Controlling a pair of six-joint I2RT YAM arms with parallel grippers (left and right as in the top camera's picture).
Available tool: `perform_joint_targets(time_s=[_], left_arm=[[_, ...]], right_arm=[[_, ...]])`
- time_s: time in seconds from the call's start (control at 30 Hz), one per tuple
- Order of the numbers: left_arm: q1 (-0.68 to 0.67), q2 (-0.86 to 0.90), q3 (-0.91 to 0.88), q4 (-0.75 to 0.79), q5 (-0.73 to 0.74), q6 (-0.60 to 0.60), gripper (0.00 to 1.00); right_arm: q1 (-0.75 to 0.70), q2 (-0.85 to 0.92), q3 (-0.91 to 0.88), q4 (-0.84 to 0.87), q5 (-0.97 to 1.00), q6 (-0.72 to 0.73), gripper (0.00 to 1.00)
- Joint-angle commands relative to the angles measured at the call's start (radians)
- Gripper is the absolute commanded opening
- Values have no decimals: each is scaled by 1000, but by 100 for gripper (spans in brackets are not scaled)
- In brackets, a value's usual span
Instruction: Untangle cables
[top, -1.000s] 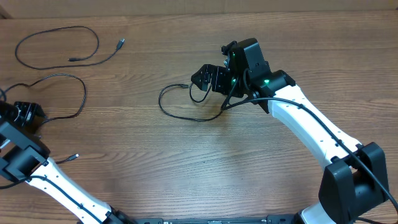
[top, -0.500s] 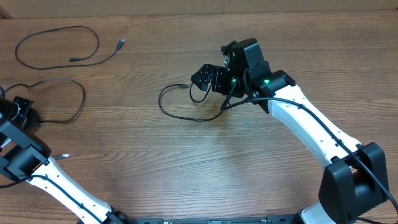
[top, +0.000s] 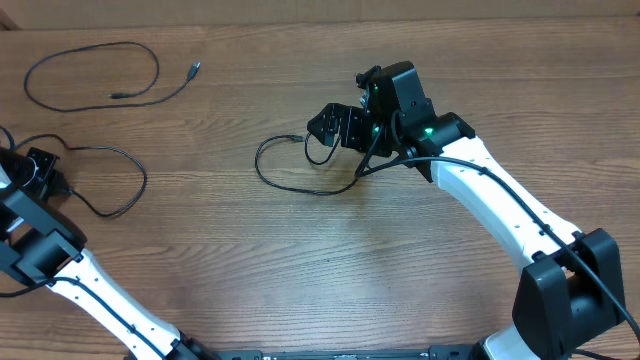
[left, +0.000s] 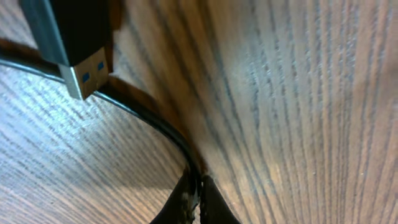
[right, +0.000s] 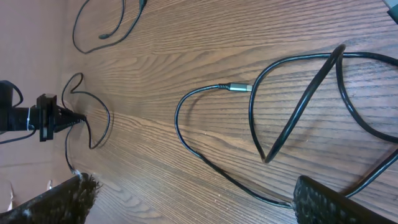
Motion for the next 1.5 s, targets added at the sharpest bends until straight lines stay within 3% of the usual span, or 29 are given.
perform_joint_targets(time_s=[0.0, 0.13, 0.7, 1.03, 1.17, 1.27, 1.4, 1.47], left_arm=[[-8, 41, 90, -24, -16, -26, 4], [-8, 41, 163, -72, -57, -99, 4], [-10, 41, 249, -84, -134, -89, 4], [-45, 41, 292, 6, -168, -56, 5], [-66, 41, 292, 21, -168, -56, 26], [-73, 41, 292, 27, -166, -55, 59], [-77, 41, 293, 27, -113, 24, 63], [-77, 41, 293, 18, -109, 56, 59]], right_arm=[[1, -23, 2, 5, 9, -3, 100], [1, -23, 2, 0, 10, -3, 100], [1, -23, 2, -3, 10, -3, 100], [1, -23, 2, 0, 10, -3, 100], [1, -23, 2, 0, 10, -3, 100], [1, -23, 2, 0, 10, -3, 100], [1, -23, 2, -2, 10, -3, 100], [1, -23, 2, -4, 10, -3, 100]])
